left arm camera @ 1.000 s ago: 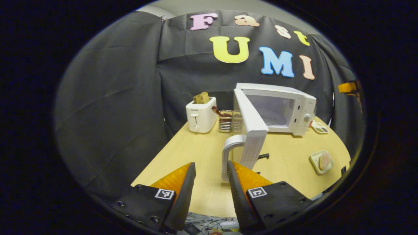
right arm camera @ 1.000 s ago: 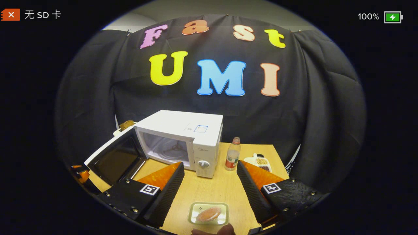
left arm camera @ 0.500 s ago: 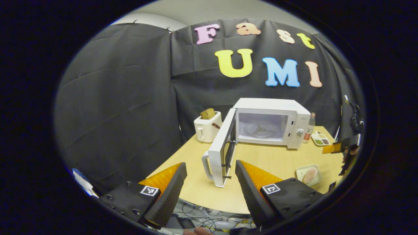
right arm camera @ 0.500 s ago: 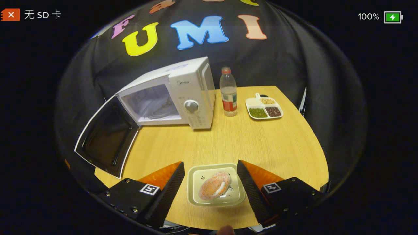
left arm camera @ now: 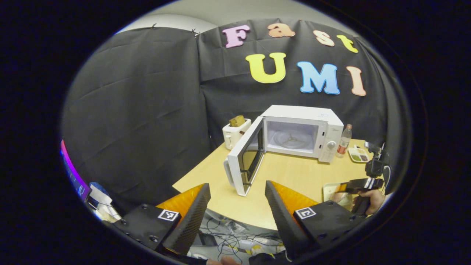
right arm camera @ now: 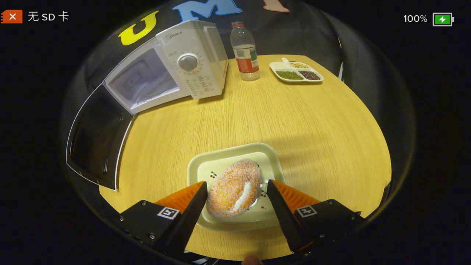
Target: Open the microwave oven with the left hand, put the food in, and close the microwave oven.
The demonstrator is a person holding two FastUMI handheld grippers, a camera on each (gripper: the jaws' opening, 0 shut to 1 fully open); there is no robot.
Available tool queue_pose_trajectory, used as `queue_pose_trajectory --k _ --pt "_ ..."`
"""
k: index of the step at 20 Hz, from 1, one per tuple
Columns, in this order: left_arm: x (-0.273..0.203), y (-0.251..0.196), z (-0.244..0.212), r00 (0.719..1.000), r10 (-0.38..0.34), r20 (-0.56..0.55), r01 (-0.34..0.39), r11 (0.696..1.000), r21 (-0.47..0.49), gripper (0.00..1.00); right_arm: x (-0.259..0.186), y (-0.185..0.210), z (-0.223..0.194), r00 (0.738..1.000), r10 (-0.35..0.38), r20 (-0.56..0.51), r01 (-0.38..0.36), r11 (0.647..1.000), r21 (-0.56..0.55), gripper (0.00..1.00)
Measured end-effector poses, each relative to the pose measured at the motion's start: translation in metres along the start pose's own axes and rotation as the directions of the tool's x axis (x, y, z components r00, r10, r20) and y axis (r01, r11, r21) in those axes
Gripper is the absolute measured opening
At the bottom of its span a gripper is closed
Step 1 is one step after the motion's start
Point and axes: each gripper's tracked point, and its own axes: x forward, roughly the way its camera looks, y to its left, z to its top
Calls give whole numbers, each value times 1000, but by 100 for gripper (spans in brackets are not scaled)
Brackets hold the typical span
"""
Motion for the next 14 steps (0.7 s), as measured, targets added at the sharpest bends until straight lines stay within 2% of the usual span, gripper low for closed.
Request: queue_pose_trajectory --k 2,3,4,5,8,9,10,11,12,14 --pt "-5 1 -1 1000 4 -1 -4 1000 21 96 6 7 -4 1000 1 -18 -1 1000 11 98" --pt "-4 2 -2 1000 3 -5 -3 1000 19 99 8 9 -6 1000 -1 -23 1 1000 7 97" --pt "-5 2 -4 1000 2 -7 -2 1000 12 100 8 9 -7 1000 -9 -23 9 1000 -1 87" --pt "-4 4 -4 1000 -1 -2 1 1000 1 100 8 9 -6 1000 -10 -19 10 1000 -4 84" --pt "2 12 -10 1000 -25 -9 25 999 -24 97 13 12 -5 1000 6 0 -6 1000 -8 81" --pt "5 15 -11 999 -36 -5 35 999 -24 96 11 14 -6 1000 14 -3 -14 1000 -3 76" --pt "6 22 -10 999 -42 5 42 999 -23 96 12 15 -6 1000 10 3 -10 1000 3 63" --pt "8 28 -9 999 -51 15 51 998 -29 99 10 15 -5 1000 9 0 -9 1000 4 63" --pt "9 36 -6 998 -64 25 65 997 -44 99 9 16 -4 1000 8 7 -8 1000 12 51" --pt "14 50 -3 994 -91 52 95 992 -79 100 -6 20 2 999 24 28 -25 999 32 54"
